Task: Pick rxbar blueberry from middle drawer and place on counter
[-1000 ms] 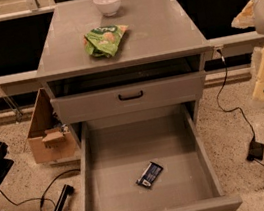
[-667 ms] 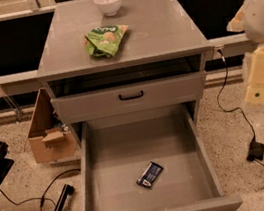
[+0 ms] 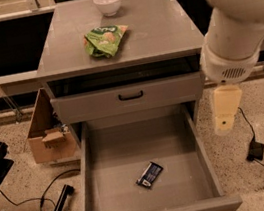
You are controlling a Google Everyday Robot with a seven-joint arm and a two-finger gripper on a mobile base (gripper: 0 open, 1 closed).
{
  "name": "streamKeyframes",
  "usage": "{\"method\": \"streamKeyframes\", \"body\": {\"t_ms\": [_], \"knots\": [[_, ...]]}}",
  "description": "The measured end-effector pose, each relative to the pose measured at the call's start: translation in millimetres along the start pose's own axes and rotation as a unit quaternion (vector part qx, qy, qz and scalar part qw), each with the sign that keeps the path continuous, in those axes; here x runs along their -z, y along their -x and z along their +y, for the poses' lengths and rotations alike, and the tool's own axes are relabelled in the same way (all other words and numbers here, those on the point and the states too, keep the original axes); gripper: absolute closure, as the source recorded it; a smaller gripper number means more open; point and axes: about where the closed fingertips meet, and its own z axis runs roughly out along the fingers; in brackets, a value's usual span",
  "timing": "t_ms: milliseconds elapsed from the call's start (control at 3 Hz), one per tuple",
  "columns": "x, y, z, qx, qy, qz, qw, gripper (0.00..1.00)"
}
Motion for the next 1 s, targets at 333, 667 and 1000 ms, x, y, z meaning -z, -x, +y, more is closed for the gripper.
{"method": "streamKeyframes", "body": {"t_ms": [333, 667, 1000], "knots": [[-79.8, 7.2, -6.9, 0.047, -0.010, 0.002, 0.9989, 0.00], [-79.8, 7.2, -6.9, 0.047, -0.010, 0.002, 0.9989, 0.00], [-98.8, 13.7, -10.2, 0.062, 0.002, 0.018, 0.9979, 0.00]]}}
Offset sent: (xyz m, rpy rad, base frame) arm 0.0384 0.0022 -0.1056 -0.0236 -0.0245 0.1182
